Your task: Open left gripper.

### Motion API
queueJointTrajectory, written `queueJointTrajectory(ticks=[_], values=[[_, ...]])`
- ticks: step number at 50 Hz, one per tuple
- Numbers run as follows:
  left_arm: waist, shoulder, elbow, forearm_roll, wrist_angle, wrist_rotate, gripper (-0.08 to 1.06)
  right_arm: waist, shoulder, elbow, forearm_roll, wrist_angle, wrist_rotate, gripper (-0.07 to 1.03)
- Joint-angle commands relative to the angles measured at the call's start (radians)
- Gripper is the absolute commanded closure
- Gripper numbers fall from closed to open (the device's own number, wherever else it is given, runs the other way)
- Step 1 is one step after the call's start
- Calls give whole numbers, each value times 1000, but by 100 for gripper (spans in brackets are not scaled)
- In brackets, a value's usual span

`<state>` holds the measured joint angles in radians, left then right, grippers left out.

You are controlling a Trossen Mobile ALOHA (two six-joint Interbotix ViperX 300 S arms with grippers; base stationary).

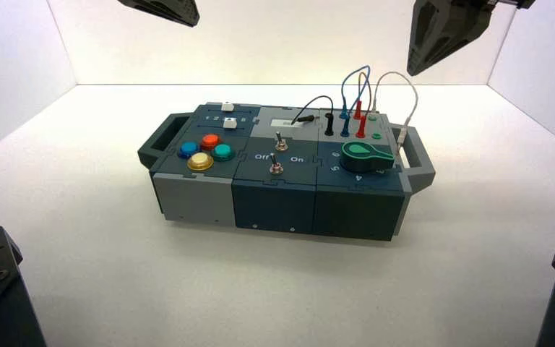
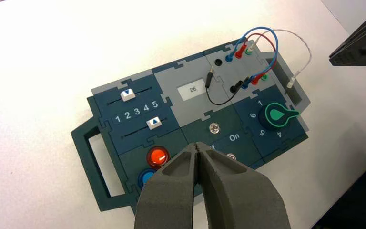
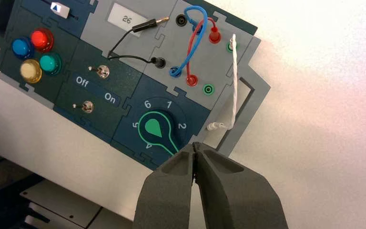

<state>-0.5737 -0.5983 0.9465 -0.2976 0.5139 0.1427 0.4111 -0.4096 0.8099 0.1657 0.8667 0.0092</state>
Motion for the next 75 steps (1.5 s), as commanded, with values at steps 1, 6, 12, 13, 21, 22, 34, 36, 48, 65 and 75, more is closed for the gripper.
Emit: queueJointTrajectory(ticks=[1,6,12,13,21,22,34,36,48,65,75], values=[[5,-3,-31,0,-5,5,101,-3,-6,-32,3,-6,0,98],[3,-3,-31,0,-5,5,101,-3,-6,-32,2,-6,0,98],[5,-3,-34,0,-5,6,101,-3,-6,-34,2,-6,0,98],[3,-2,-34,2,-6,6,101,-3,-6,-34,2,-6,0,98],[3,3,-34,2,-5,6,101,-3,-6,-38,2,-6,0,98],[3,5,-34,2,-6,6,101,-3,-9,-37,2,-6,-2,98],[3,3,-34,2,-6,6,101,-3,-17,-34,2,-6,-2,98],[3,3,-34,3,-5,6,101,-3,-17,-34,2,-5,-2,98],[3,2,-35,3,-8,15,99,-3,-18,-43,2,5,-2,98],[40,29,-34,3,-9,-17,7,-3,-28,-40,0,9,-2,98],[40,34,-40,3,-14,-12,-2,-3,-28,-38,0,9,-2,98]])
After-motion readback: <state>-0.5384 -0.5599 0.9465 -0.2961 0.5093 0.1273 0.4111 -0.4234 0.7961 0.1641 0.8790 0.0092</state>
